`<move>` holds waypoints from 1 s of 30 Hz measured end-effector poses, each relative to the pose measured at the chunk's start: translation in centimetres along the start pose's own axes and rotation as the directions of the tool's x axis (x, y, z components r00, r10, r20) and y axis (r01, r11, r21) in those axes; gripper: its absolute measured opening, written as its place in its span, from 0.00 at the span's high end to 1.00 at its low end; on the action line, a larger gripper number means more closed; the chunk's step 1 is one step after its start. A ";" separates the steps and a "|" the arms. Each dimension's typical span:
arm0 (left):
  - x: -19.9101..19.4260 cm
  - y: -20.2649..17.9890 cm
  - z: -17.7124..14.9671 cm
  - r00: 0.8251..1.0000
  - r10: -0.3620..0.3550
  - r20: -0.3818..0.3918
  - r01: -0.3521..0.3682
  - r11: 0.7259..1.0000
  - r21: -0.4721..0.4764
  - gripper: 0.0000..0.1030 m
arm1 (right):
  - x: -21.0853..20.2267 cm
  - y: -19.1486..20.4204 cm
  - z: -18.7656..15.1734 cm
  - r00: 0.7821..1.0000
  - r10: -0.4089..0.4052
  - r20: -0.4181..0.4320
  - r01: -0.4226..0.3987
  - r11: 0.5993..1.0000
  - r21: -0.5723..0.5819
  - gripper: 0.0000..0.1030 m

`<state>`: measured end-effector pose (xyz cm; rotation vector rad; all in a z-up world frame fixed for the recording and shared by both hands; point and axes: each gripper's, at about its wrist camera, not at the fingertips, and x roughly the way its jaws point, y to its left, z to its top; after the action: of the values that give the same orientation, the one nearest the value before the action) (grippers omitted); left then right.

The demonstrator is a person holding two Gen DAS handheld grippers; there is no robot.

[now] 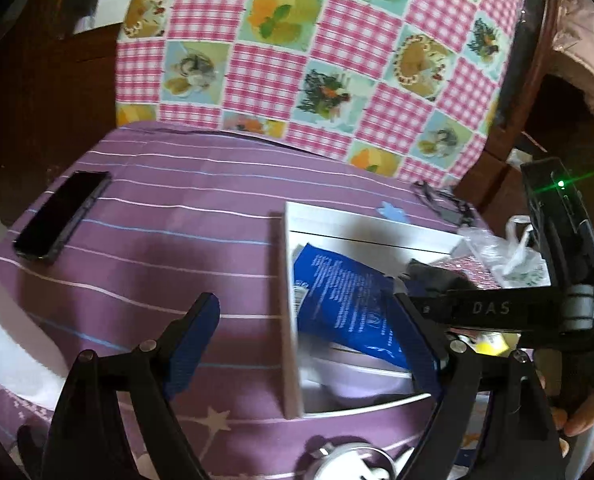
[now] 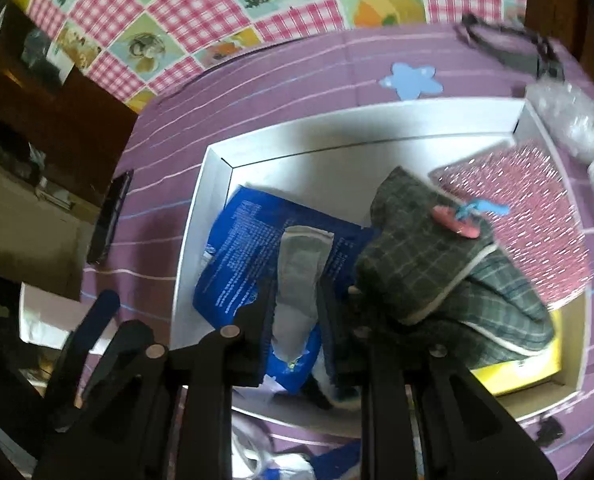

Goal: Organize soft objects
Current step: 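Lower the blue packet into the box with left while right drops the white item there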

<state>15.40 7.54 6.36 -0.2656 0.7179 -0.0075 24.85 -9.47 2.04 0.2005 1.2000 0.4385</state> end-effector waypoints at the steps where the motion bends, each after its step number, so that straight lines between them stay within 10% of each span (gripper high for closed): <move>1: 0.0 0.1 0.0 1.000 0.007 -0.003 -0.007 1.000 -0.001 0.16 | 0.2 0.0 0.0 1.000 -0.001 -0.005 0.001 1.000 0.001 0.78; 9: 0.0 1.1 0.1 0.998 -0.069 -0.011 0.069 0.997 -0.023 0.16 | -0.7 0.7 -0.3 0.992 0.124 0.030 -0.125 0.992 0.017 0.75; 12: 0.1 1.0 0.1 0.997 -0.080 -0.017 0.079 0.997 -0.018 0.16 | -0.8 0.0 -0.3 0.980 0.198 0.034 -0.200 0.975 0.092 0.56; 15: 0.3 0.6 0.0 0.997 -0.080 -0.022 0.080 0.997 -0.001 0.16 | -1.6 0.5 -0.4 0.982 0.174 0.080 -0.179 0.982 0.063 0.43; 30: 0.1 -1.5 -0.4 0.988 -0.146 -0.053 0.148 0.988 0.039 0.14 | -6.1 -0.6 -2.7 0.976 0.131 0.173 -0.137 0.990 0.021 0.43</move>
<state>15.37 6.00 6.37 -0.2776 0.7453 -0.1702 20.70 -12.88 6.06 0.3424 1.0283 0.5093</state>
